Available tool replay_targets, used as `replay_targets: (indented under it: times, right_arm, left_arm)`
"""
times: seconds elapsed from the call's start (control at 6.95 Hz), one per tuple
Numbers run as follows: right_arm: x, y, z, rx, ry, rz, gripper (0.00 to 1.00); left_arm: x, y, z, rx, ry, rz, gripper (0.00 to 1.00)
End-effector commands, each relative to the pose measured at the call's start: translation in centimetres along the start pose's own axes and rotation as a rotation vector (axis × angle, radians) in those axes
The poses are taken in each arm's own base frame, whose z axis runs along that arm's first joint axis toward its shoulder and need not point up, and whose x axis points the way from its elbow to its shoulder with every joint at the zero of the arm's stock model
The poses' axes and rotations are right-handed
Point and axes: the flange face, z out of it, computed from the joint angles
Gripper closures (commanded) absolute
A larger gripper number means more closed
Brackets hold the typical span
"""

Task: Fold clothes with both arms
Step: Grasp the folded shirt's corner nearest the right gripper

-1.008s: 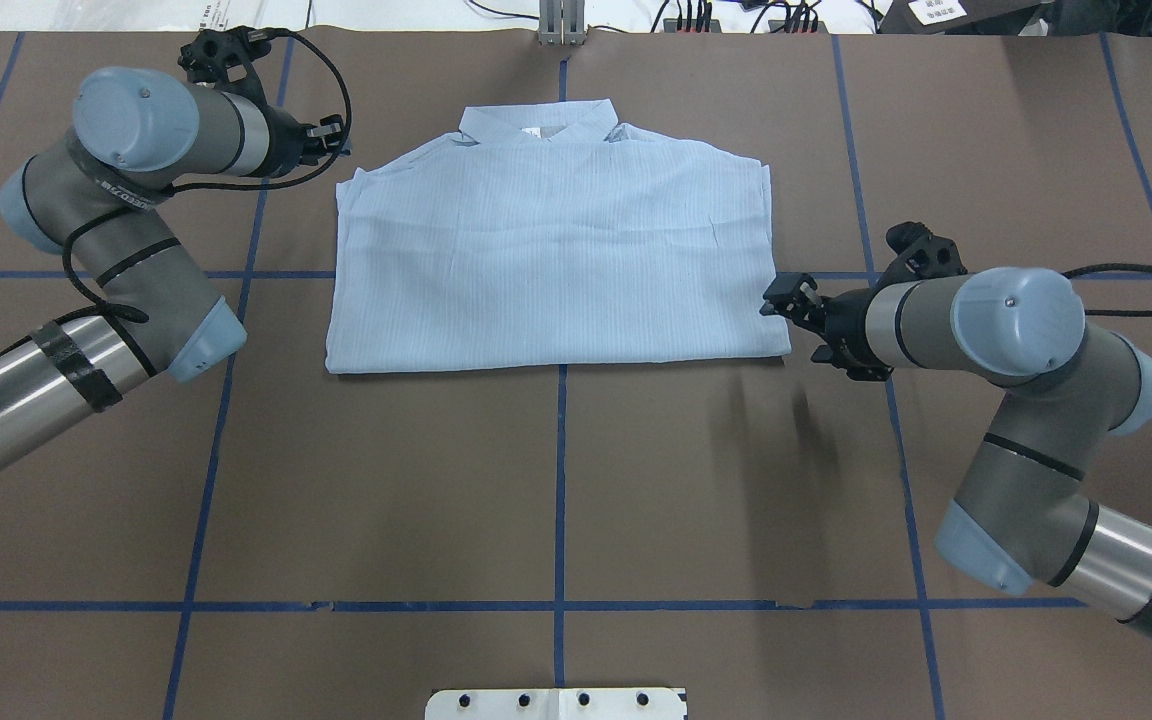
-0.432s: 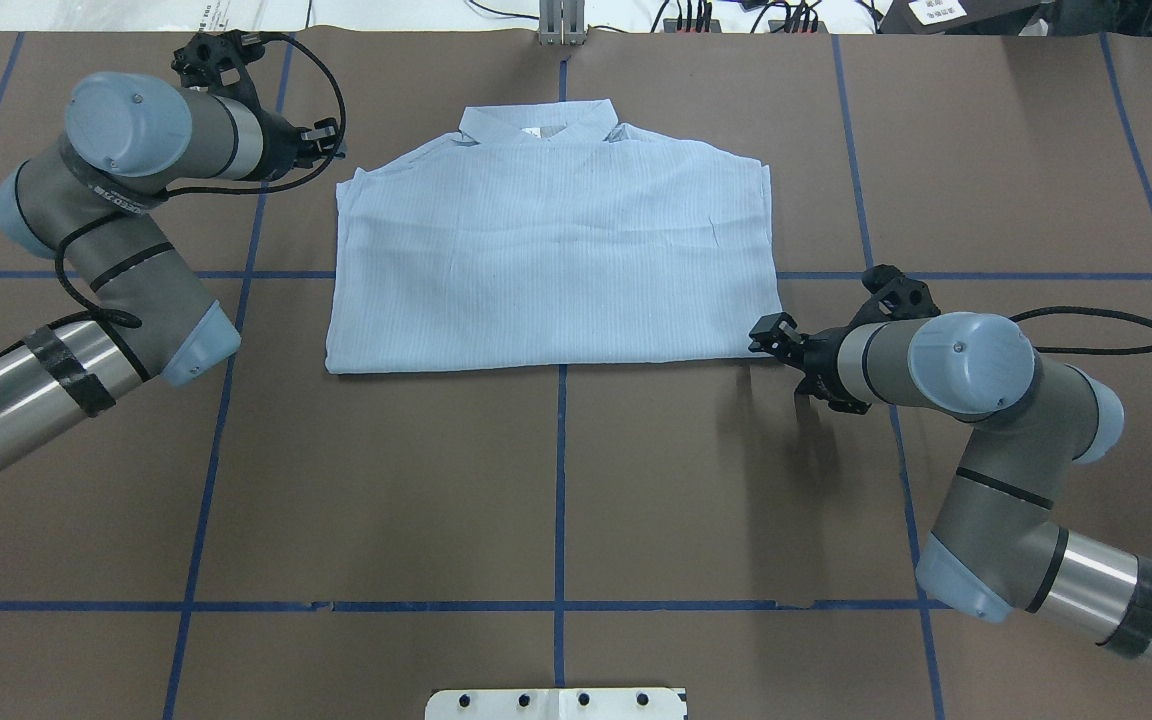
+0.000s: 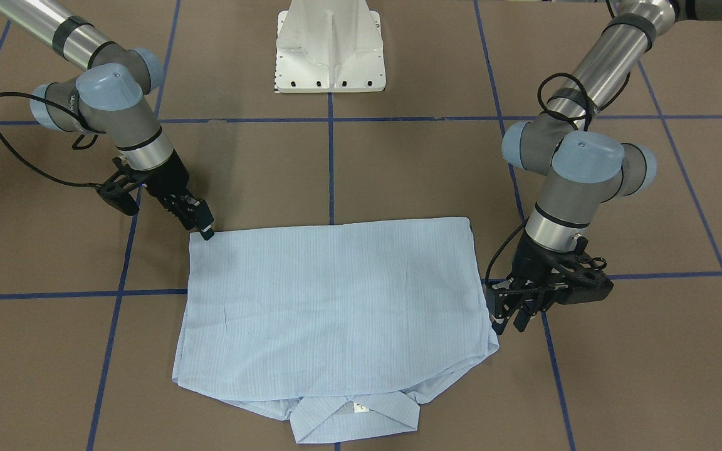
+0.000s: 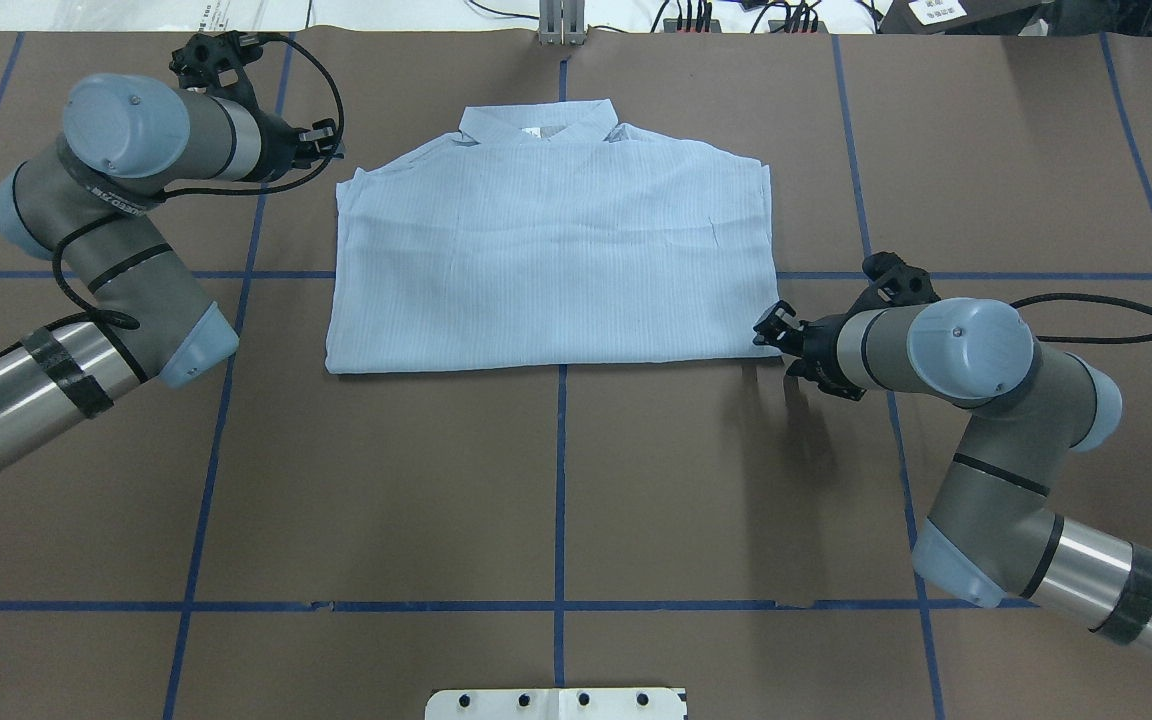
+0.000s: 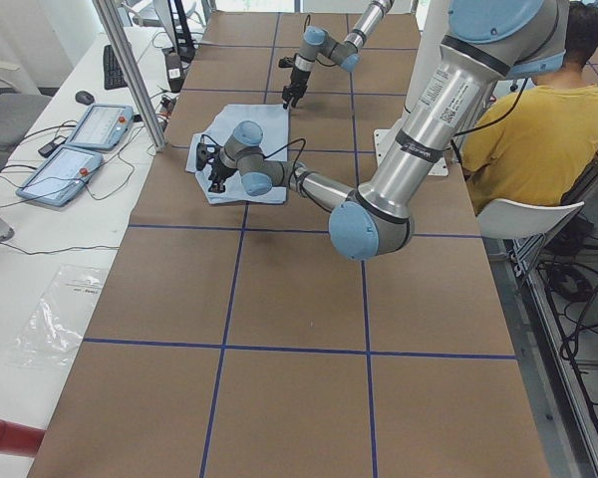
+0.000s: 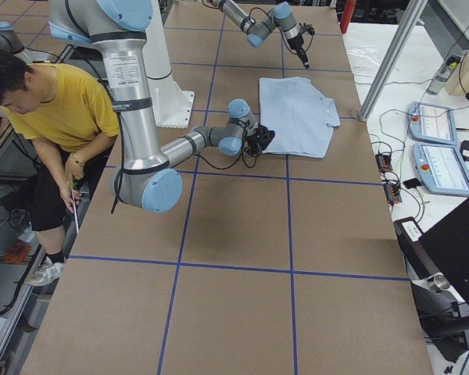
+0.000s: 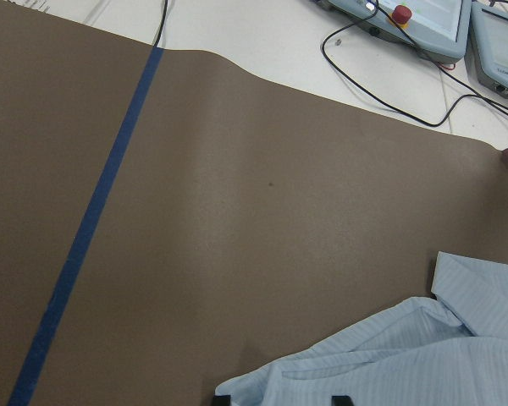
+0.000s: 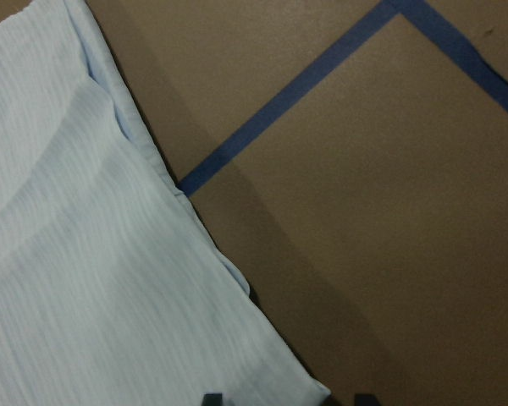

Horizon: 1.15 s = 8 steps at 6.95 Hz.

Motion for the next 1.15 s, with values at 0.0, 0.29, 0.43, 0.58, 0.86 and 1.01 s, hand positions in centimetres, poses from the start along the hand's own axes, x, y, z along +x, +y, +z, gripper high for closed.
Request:
replay_targets:
  times: [0.0,0.29,0.43,0.58,0.86,1.01]
  right_arm:
    - [-0.1,-0.3,0.0,0.002,0.000,0.002,1.00]
    - [-0.7,-0.1,-0.8,-0.006,-0.017,0.002,1.00]
    - [-1.2,0.5,-3.1,-0.035,-0.042,0.001,1.00]
    - [-0.4,1.8,-6.0,-0.090,-0.053,0.044,1.00]
    - [6.3,9.0,-13.8,-0.320,0.023,0.004,1.00]
    - [8.4,12.6,-16.4,-0.479,0.089,-0.037,1.00]
  left_arm:
    - [-0.5,0.1,0.1,0.000,-0.007,-0.001,0.50]
    - [-0.7,0.3,0.2,-0.003,-0.010,-0.001,0.50]
    - [-0.5,0.2,0.1,-0.001,-0.006,-0.002,0.50]
    - [0.2,0.1,-0.5,0.000,0.011,-0.002,0.50]
    - [4.3,1.9,-5.6,-0.018,0.077,-0.003,0.50]
    - [5.6,4.4,-8.5,-0.043,0.105,-0.020,0.50]
